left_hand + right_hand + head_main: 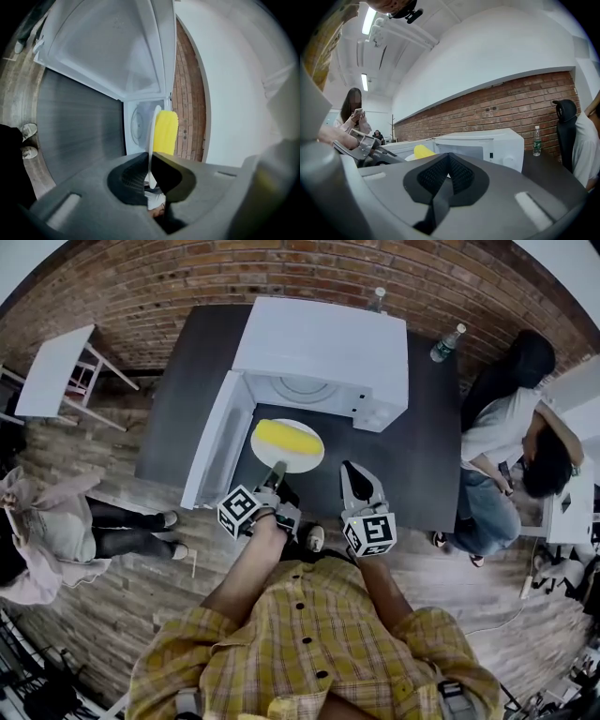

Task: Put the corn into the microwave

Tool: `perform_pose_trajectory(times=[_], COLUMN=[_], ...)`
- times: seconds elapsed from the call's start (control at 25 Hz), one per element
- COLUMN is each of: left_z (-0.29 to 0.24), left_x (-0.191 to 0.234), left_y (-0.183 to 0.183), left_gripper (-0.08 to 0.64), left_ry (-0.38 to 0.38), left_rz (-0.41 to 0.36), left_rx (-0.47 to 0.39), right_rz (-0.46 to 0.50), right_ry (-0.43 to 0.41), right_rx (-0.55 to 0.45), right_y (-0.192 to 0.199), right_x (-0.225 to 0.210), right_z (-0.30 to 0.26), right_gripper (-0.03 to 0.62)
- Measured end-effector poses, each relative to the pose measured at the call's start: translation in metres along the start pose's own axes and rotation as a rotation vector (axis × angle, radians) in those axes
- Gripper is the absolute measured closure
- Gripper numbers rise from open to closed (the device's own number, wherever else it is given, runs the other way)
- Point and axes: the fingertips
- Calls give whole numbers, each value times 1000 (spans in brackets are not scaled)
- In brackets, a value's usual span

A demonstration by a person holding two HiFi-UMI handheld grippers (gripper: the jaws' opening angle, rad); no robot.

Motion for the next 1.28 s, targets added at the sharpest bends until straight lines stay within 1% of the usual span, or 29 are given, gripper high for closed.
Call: perform_pose_trajectory(times=[0.16, 0.48, 0.72, 0.96, 1.12, 1.28], left_z=[-15, -41, -56, -78, -92, -104], left_x=[3, 14, 21, 33, 42, 51], left_y=[-9, -25, -38, -46, -51, -59], left_gripper=[540, 540, 540, 540, 538, 537], left_ry=[-6, -12, -16, -35, -34, -53], left_rz=[8, 20, 13, -9, 4, 16], left_rx=[2, 7, 0, 12, 1, -9], right_rz=[-8, -18, -25, -25, -23, -29], right_ry=[22, 39, 43, 49, 61, 67], right_rx=[2, 17, 26, 34, 41, 43], right_y=[-1, 7, 10, 12, 14, 16], right_x=[-9, -18, -19, -21, -26, -27], right_z=[-10, -28, -40, -49, -52, -56], right_gripper=[589, 589, 589, 589, 589, 589])
Point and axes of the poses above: the fingertips, and each gripper's own axes: z backward along the fingers, x to its left, y out of its underside, and after that the axes turned 7 degrees about x, right-handed
